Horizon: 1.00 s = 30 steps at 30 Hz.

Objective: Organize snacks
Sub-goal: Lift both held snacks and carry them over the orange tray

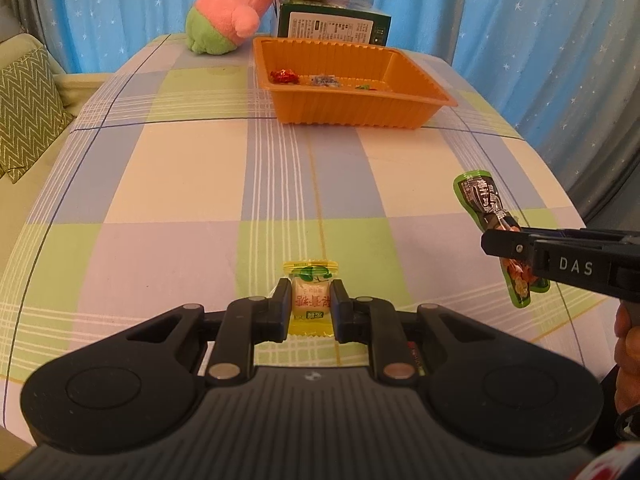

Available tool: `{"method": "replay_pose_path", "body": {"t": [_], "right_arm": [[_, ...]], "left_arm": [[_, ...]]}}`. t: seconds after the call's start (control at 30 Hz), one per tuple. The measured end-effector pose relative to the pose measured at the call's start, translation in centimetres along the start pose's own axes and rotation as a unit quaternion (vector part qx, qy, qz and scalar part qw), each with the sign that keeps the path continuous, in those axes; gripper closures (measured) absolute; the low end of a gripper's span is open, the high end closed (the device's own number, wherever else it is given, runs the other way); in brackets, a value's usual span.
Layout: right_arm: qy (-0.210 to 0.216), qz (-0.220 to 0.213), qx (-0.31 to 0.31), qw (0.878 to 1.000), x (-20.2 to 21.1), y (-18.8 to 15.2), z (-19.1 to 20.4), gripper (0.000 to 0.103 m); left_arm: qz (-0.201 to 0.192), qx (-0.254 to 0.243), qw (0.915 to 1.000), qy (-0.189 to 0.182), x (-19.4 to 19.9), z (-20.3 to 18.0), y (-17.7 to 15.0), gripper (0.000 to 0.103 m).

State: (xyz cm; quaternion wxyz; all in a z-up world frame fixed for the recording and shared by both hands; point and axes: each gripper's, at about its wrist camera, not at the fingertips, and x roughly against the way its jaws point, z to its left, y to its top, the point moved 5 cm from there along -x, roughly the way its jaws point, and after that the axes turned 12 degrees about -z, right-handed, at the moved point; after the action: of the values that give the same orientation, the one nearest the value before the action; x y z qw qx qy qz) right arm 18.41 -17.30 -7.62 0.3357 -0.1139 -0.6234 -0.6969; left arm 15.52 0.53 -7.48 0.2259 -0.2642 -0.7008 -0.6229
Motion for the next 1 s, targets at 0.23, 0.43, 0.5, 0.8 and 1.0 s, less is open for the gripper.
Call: {"method": "replay_pose_path", "body": {"t": [0.23,0.43,0.5,0.8,1.0], "right_arm": [[-0.003,-0.012,-0.004,1.0,1.6,0.9,-0.1,0.073],[-0.004,-0.023,-0.004,1.0,2.5,1.8,-0.2,0.073],[-0.005,-0.026,-0.004,1.0,2.7,2.1,-0.3,0.073],[-0.007,-0.037,-0.003,0.999,2.8,3.9,-0.9,0.073],[-0.009,-0.045,0.007,0.999,2.1,5.9,-1.4,0.073]], "left_arm": [[-0.012,-0.003,0.9999,-0.01,0.9,-1.1,1.1,0.085],[-0.021,-0.007,0.9996,-0.018,1.5,-2.0,2.0,0.085],[-0.023,-0.008,0.9995,-0.021,1.6,-2.2,2.3,0.085],[-0.034,-0.013,0.9989,-0.03,1.6,-2.9,4.1,0.085],[-0.045,-0.021,0.9981,-0.035,1.1,-3.3,6.4,0.085]]}}
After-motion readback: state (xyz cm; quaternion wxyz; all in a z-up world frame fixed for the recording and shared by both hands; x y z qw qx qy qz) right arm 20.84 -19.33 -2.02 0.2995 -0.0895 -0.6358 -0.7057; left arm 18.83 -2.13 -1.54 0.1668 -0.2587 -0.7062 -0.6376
